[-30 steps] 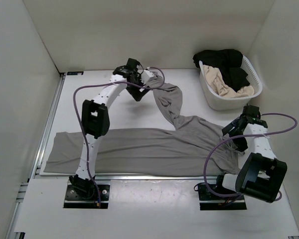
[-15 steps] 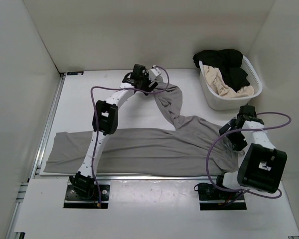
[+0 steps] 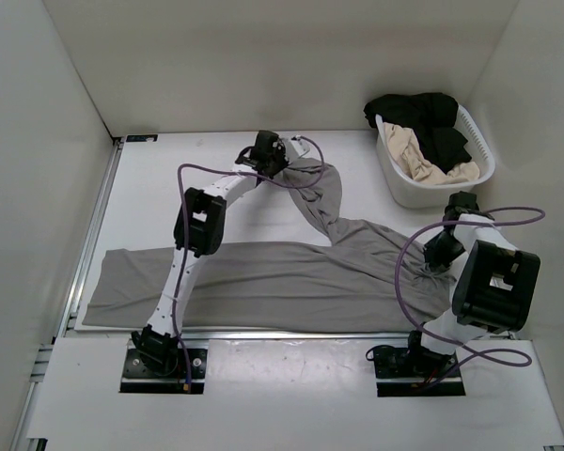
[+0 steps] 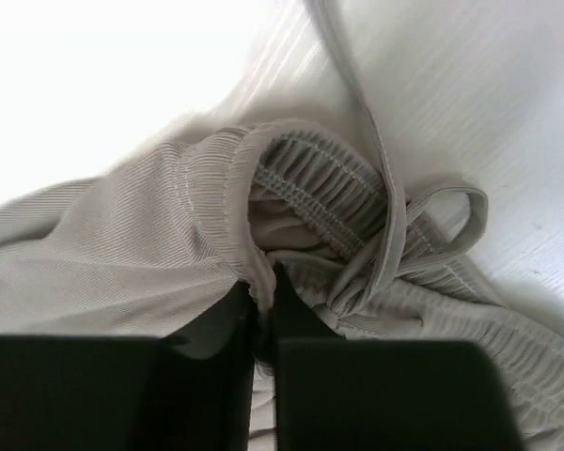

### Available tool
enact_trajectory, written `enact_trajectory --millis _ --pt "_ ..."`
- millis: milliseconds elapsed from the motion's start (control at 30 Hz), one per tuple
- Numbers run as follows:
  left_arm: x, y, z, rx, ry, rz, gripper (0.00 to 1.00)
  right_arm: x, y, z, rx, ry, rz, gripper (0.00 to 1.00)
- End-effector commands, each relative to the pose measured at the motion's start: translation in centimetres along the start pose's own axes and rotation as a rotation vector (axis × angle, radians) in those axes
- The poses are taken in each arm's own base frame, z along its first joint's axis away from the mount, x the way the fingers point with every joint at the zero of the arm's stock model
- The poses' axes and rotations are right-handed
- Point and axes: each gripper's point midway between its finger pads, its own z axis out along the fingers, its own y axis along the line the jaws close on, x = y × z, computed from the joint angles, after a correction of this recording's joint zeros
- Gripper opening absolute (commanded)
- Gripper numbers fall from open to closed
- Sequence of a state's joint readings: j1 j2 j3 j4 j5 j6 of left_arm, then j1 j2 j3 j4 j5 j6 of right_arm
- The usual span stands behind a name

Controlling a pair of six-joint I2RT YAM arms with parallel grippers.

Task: Fold and stack the trousers
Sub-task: Flatten the trousers out

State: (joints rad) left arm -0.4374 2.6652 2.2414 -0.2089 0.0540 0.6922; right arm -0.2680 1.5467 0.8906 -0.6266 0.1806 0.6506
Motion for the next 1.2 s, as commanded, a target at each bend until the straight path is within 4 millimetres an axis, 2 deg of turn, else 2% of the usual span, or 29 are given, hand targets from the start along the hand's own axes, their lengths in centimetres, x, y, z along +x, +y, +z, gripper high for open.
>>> enact_trajectory --millis 0,33,67,100,133,167,200,233,267,333,400,433,467,500,533,567,633,667,767,833,867,933,967,1000,1033,1067,1133,1167 --pt "3.7 5.0 -5.5 -0.049 0.147 -0.053 0.14 -2.2 0.0 -1.0 0.034 -0.074 0.005 0.03" --pt "3.4 7.0 -8.2 -0.063 0.164 -0.081 0.14 -2.6 -0.1 -1.2 0.042 -0.086 0.006 0.0" --pt "3.9 8.3 -9.8 -0.074 0.183 -0.107 0.14 -2.9 -0.2 -1.5 0.043 -0.103 -0.006 0.0" --pt "6.6 9.6 -11.7 -0.078 0.237 -0.14 0.14 -3.2 -0.4 -1.8 0.048 -0.121 -0.015 0.0" --pt "5.6 11.5 -14.8 -0.103 0.233 -0.15 0.14 -3.5 -0.2 -2.5 0.032 -0.142 -0.011 0.0" --pt "6.9 11.1 -16.9 -0.073 0.287 -0.168 0.14 -3.7 -0.2 -3.0 0.022 -0.157 -0.018 0.0" --pt "9.5 10.1 -18.6 -0.027 0.347 -0.163 0.14 -3.9 -0.2 -3.4 0.013 -0.17 -0.025 0.0" --pt "10.1 9.6 -20.2 -0.006 0.376 -0.161 0.14 -4.0 0.1 -4.0 -0.018 -0.191 -0.02 0.0" --pt "9.5 10.0 -23.0 -0.011 0.378 -0.155 0.14 -4.4 0.3 -4.3 -0.031 -0.211 -0.026 0.0" --pt "11.5 7.4 -26.9 0.079 0.452 -0.176 0.14 -3.7 0.1 -4.5 -0.047 -0.204 -0.027 0.0" --pt "12.5 5.6 -29.1 0.15 0.478 -0.214 0.19 -3.1 0.3 -4.7 -0.065 -0.2 -0.036 0.0" --pt "14.5 3.9 -31.0 0.216 0.542 -0.262 0.19 -2.5 0.2 -4.5 -0.07 -0.185 -0.039 0.0" --pt "14.8 3.5 -32.4 0.233 0.555 -0.284 0.19 -2.1 0.2 -4.3 -0.068 -0.177 -0.049 0.0" --pt "15.5 2.9 -33.5 0.263 0.574 -0.3 0.15 -2.0 0.4 -4.4 -0.088 -0.181 -0.048 0.0" --pt "17.1 1.8 -34.7 0.302 0.605 -0.341 0.15 -1.5 0.7 -4.6 -0.11 -0.175 -0.058 0.0" --pt "17.7 1.5 -36.2 0.311 0.624 -0.356 0.15 -1.0 0.6 -4.4 -0.11 -0.16 -0.06 0.0" --pt "19.5 1.6 -37.8 0.297 0.635 -0.423 0.15 -0.9 0.8 -4.6 -0.119 -0.166 -0.068 0.0" --pt "19.6 2.0 -38.6 0.28 0.621 -0.444 0.15 -0.5 0.8 -4.4 -0.116 -0.158 -0.078 0.0" --pt "20.7 2.0 -39.1 0.26 0.617 -0.474 0.15 -0.7 0.7 -4.6 -0.114 -0.171 -0.076 0.0" --pt "21.5 3.6 -37.8 0.196 0.625 -0.454 0.15 -0.8 0.9 -4.5 -0.112 -0.168 -0.076 0.0" --pt "21.2 5.9 -36.2 0.173 0.609 -0.446 0.15 -0.9 1.0 -4.3 -0.107 -0.161 -0.077 0.0" --pt "20.2 9.8 -34.5 0.087 0.594 -0.501 0.15 -1.8 1.7 -4.7 -0.116 -0.173 -0.075 0.0" --pt "16.2 16.4 -34.6 -0.054 0.484 -0.474 0.15 -1.7 1.8 -4.5 -0.113 -0.153 -0.088 0.0" --pt "16.8 18.1 -32.6 -0.074 0.491 -0.494 0.15 -2.1 2.1 -4.6 -0.117 -0.158 -0.087 0.0" --pt "15.5 20.6 -32.7 -0.137 0.463 -0.5 0.15 -2.1 2.1 -4.7 -0.11 -0.148 -0.089 0.0" --pt "11.6 24.0 -33.9 -0.219 0.371 -0.452 0.15 -2.6 2.3 -4.8 -0.106 -0.158 -0.087 0.0" --pt "9.6 24.6 -34.7 -0.248 0.338 -0.395 0.15 -2.4 2.1 -4.8 -0.098 -0.149 -0.098 0.0" --pt "8.9 24.0 -35.1 -0.23 0.322 -0.357 0.15 -2.4 2.1 -4.8 -0.098 -0.149 -0.098 0.0"
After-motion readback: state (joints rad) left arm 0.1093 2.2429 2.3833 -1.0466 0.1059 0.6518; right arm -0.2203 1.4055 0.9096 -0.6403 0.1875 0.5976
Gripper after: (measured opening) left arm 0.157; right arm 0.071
